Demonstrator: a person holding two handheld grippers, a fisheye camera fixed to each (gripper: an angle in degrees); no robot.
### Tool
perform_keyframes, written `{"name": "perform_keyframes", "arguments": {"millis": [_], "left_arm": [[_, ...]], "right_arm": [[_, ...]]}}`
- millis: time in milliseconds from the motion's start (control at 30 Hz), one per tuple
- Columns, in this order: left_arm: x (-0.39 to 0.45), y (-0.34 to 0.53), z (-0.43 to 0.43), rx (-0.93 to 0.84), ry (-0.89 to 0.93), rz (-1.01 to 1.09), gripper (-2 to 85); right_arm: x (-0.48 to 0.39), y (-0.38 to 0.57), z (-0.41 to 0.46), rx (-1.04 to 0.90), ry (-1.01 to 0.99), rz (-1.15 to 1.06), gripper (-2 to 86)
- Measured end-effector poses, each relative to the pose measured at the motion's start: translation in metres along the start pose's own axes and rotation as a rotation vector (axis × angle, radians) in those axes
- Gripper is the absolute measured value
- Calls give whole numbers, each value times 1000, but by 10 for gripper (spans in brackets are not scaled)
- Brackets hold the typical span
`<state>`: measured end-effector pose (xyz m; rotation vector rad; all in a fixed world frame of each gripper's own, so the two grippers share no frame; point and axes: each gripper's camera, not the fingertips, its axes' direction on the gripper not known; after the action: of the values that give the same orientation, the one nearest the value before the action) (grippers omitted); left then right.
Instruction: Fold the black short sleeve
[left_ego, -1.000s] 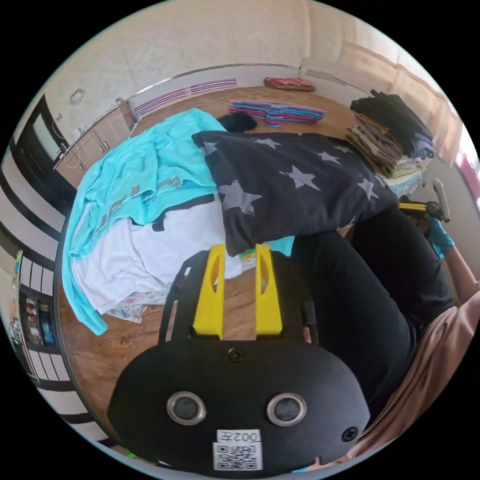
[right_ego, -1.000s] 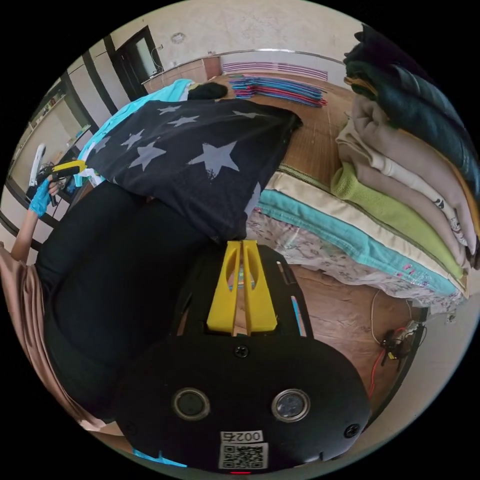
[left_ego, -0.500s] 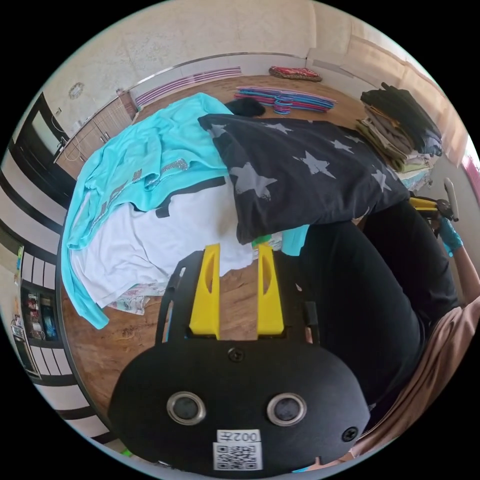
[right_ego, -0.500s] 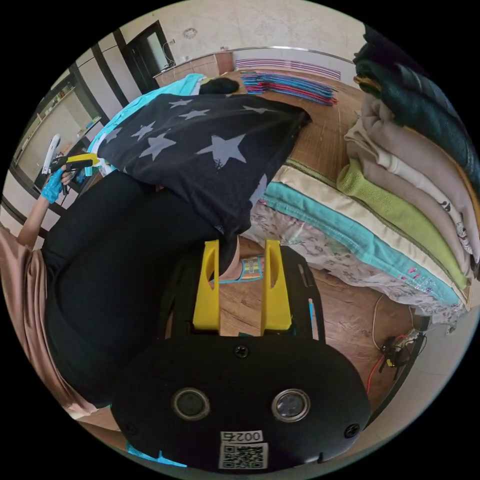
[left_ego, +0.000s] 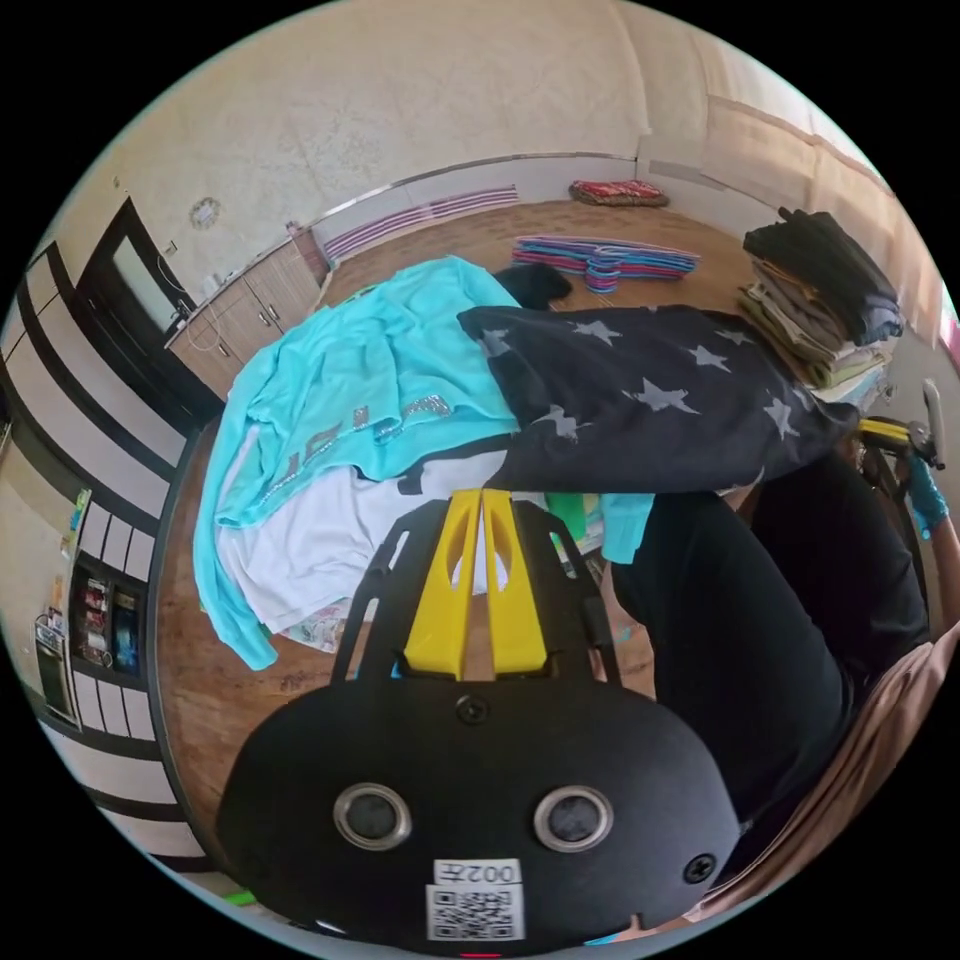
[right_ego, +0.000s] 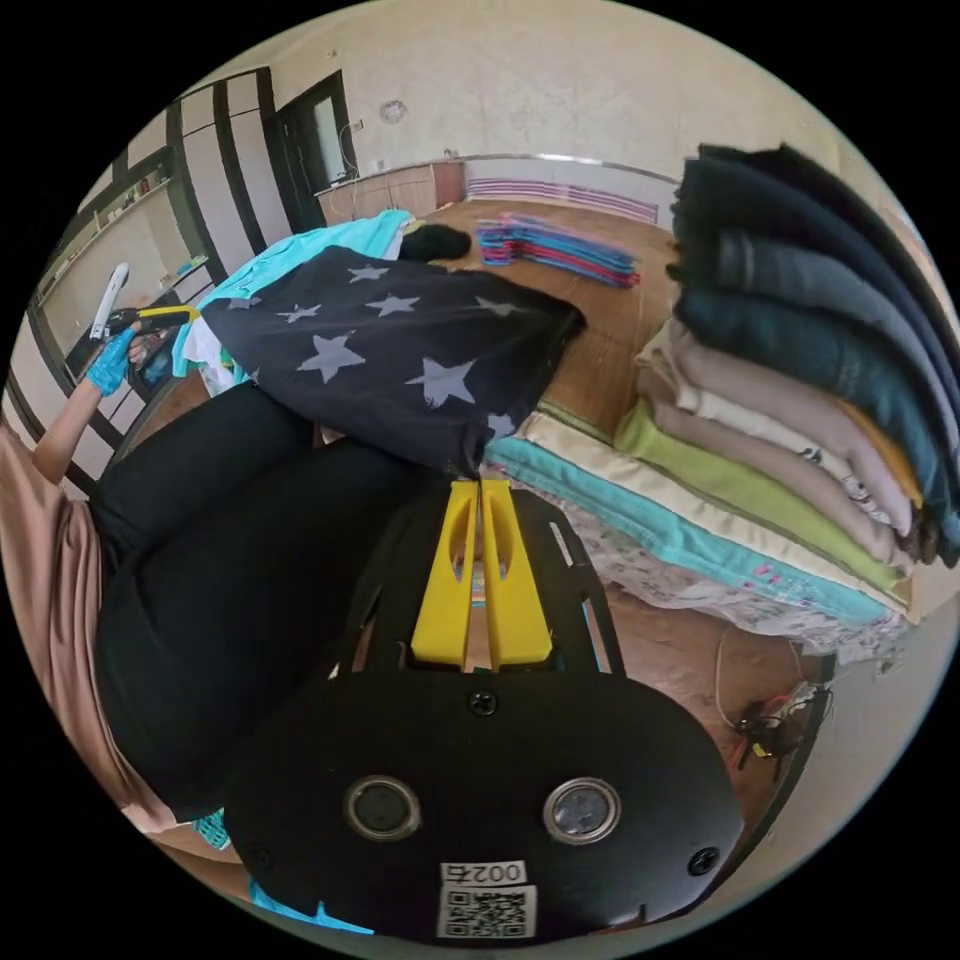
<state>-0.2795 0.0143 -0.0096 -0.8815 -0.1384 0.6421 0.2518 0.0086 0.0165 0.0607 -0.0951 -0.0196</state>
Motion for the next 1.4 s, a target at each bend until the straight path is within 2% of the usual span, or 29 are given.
{"name": "perform_keyframes", "arguments": {"millis": [267, 300, 367, 467, 700, 1000, 1200, 1400], "left_arm": [[-1, 14, 33, -129, 20, -13, -10], [-5, 15, 36, -174, -66, -29, -10], [-12, 19, 39, -225, -128, -30, -10], [-24, 26, 29, -181, 12, -24, -10], [-22, 20, 3, -81, 134, 7, -4], [33, -23, -18, 65, 312, 194, 55], [73, -37, -20, 72, 364, 281, 67], [101, -45, -26, 79, 376, 329, 78]], "right_arm": [[-15, 14, 21, -76, 13, 36, -9], [-17, 13, 21, -75, 15, 42, -8], [-25, 8, 20, -90, -7, 35, -6], [-41, 1, 14, -115, 15, -14, 11], [-85, -18, -13, -51, 50, -87, 93], [-207, -90, -9, 39, -14, -393, 142], [-292, -113, 32, -37, 118, -599, 182], [-348, -119, 71, -113, 410, -712, 188]]}}
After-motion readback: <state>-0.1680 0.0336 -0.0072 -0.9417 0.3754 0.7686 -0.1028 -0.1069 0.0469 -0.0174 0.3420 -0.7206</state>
